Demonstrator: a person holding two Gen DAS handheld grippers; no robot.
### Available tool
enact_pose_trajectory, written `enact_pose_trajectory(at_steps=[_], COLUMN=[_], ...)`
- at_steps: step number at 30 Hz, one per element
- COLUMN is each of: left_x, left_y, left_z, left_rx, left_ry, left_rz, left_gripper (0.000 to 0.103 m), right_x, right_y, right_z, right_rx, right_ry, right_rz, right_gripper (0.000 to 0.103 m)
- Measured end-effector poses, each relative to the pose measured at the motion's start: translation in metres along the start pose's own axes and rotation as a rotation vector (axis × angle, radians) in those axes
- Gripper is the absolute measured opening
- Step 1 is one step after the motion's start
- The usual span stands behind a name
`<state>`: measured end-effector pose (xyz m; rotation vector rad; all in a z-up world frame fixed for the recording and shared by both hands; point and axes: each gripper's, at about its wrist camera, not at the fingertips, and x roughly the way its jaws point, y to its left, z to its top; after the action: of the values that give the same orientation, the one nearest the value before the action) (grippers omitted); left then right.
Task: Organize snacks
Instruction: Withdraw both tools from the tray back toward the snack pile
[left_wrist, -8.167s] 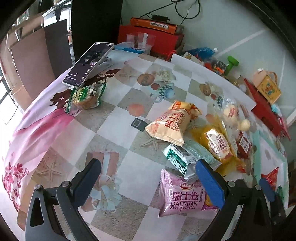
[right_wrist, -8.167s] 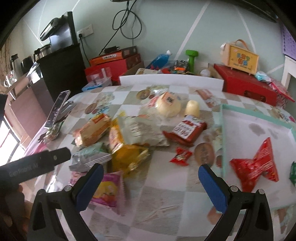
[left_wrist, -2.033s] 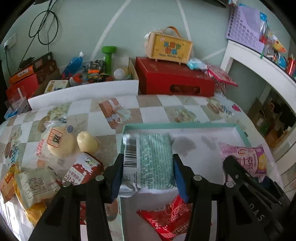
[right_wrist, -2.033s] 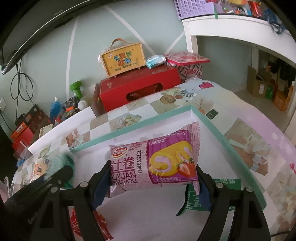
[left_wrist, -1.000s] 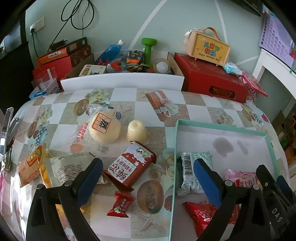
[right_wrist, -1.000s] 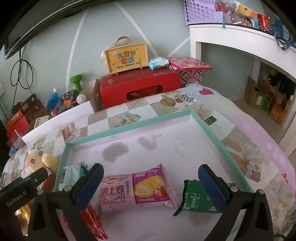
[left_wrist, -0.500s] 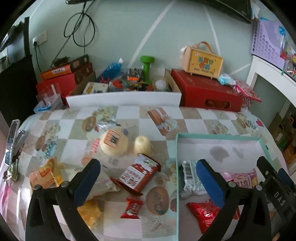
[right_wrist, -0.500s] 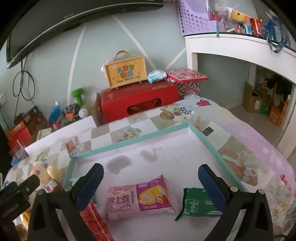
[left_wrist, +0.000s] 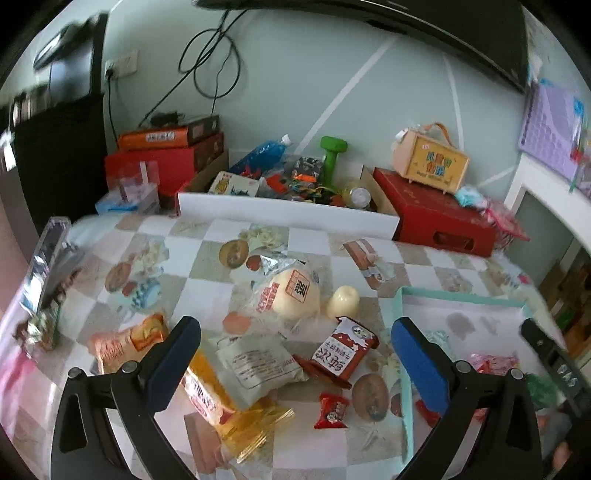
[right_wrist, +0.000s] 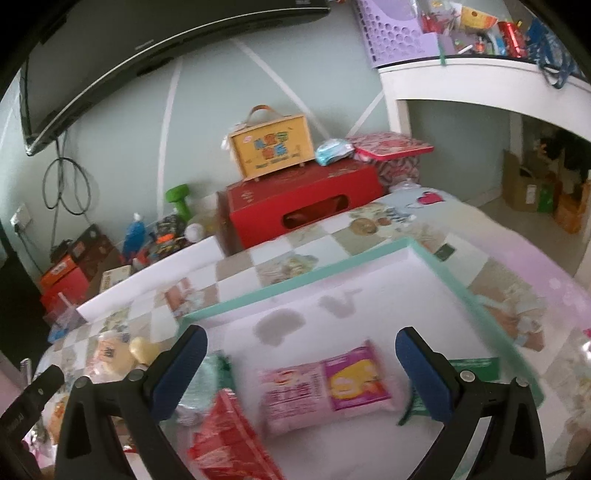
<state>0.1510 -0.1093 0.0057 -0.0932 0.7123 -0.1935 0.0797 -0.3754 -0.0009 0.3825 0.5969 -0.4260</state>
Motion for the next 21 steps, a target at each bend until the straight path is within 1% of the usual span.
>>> enact_pose_trajectory(at_steps=[2, 3, 4, 9, 14, 19, 21], left_x=[-0.004, -0.006, -0.009, -0.02, -0.034, -0.048, -0.051], left_y=[0.01, 0.015, 0.02, 0.052, 0.092, 0.126, 0.135], left_z=[0.0, 0.0, 0.0, 0.001, -0.002, -0.007, -0.009], left_rx=[-0.028, -0.034, -0.038, -0.081, -0.131, -0.185, -0.193], left_ry=[-0.006, -0.014, -0.021, -0.037, -0.033, -0.035, -0.03], left_rz=[-0.02, -0.008, 0.018, 0.075, 0.173, 0.24, 0.262], left_gripper=[0.103, 0.103, 0.103, 0.103, 0.103, 0.103, 0.103], right_x=[-0.001, -0.001, -0.002, -0.005, -0.009, -0.017, -0.017], right_y=[0.008, 0.013, 0.019, 0.046, 0.075, 0.108, 0.121], right_z=[-0.001, -0.001, -0.002, -0.008, -0.016, -0.028, -0.034], right_rx=[-0.011, -0.019, -0.032, -0.09, -0.129, -0.176, -0.202], right_ry=[0.0, 0.0, 0.0, -0.005, -0.001, 0.008, 0.017], right_rz=[0.035, 0.051, 0.071, 0.117, 0.155, 0.247, 0.269], right_gripper=[0.103, 0.103, 0.103, 0.103, 0.103, 0.103, 0.103])
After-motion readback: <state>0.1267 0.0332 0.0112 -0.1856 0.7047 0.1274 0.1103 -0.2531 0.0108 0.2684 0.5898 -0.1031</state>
